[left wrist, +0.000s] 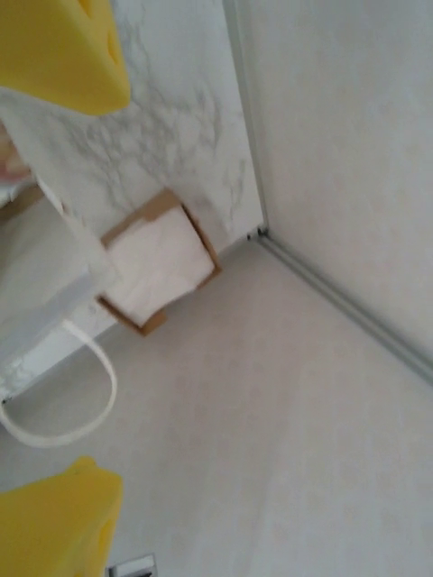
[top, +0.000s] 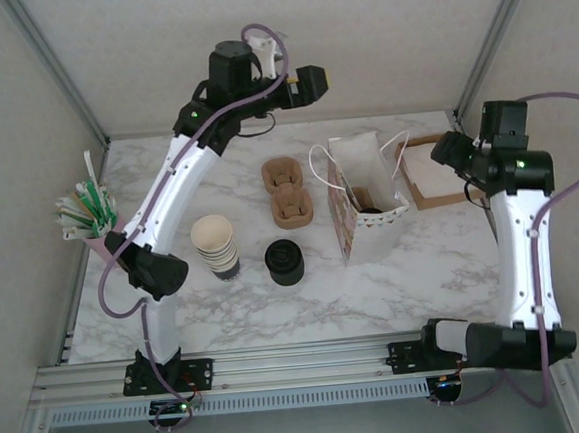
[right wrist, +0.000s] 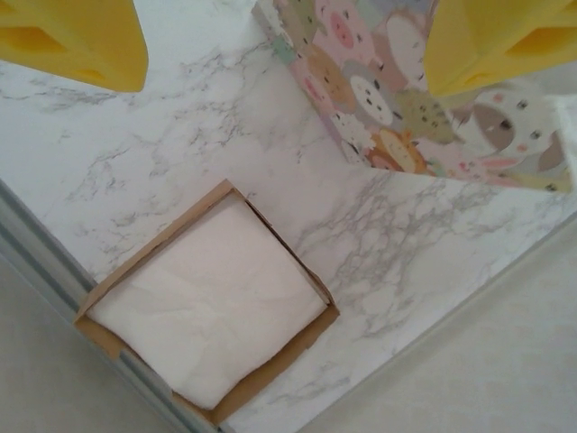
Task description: Pack the takeout coffee
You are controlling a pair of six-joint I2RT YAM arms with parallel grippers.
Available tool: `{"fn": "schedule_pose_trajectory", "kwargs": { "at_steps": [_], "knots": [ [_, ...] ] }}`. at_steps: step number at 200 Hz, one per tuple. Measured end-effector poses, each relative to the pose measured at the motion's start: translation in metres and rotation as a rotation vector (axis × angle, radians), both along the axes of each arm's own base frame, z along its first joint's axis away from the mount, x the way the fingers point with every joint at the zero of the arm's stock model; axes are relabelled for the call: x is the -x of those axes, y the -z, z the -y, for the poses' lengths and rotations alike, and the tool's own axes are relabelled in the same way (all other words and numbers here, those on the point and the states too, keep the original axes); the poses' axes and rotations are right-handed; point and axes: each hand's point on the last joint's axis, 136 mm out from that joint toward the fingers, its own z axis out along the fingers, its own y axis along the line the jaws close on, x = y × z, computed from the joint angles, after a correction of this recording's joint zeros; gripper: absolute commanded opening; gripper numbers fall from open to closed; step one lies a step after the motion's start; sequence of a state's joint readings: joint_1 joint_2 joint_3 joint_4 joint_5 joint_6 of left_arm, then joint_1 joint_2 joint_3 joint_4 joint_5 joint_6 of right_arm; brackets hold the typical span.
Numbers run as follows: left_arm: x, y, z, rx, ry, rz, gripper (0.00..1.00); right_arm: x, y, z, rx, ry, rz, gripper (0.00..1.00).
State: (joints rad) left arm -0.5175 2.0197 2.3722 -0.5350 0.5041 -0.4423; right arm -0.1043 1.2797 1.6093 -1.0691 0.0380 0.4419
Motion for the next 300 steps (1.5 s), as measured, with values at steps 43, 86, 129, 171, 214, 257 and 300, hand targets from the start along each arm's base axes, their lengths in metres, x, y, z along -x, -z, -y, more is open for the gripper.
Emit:
{"fn": "schedule_pose_trajectory", "kwargs": {
  "at_steps": [43, 86, 129, 171, 214, 257, 300],
  "knots": [
    [-0.033, 0.099, -0.029, -0.064, -0.047, -0.186, 1.00, -0.052, 0.065, 0.005, -0.029, -0.001, -0.150, 0.75],
    [-0.038, 0.164, -0.036, -0.061, -0.044, -0.293, 1.00, -0.092, 0.132, 0.018, -0.037, 0.016, -0.301, 0.73],
    [-0.042, 0.184, -0.038, -0.019, -0.033, -0.322, 1.00, -0.132, 0.177, 0.030, -0.032, 0.009, -0.377, 0.70],
    [-0.050, 0.190, -0.032, 0.011, -0.019, -0.319, 1.00, -0.163, 0.202, 0.048, -0.001, 0.010, -0.413, 0.70],
    [-0.052, 0.208, -0.025, 0.003, -0.014, -0.344, 0.99, -0.181, 0.232, 0.068, 0.006, 0.018, -0.475, 0.70],
    [-0.052, 0.223, -0.020, -0.010, -0.007, -0.370, 1.00, -0.189, 0.267, 0.076, 0.006, 0.005, -0.549, 0.70],
    [-0.051, 0.216, -0.013, -0.008, 0.004, -0.358, 1.00, -0.187, 0.291, 0.075, -0.002, -0.010, -0.607, 0.68]
  ]
}}
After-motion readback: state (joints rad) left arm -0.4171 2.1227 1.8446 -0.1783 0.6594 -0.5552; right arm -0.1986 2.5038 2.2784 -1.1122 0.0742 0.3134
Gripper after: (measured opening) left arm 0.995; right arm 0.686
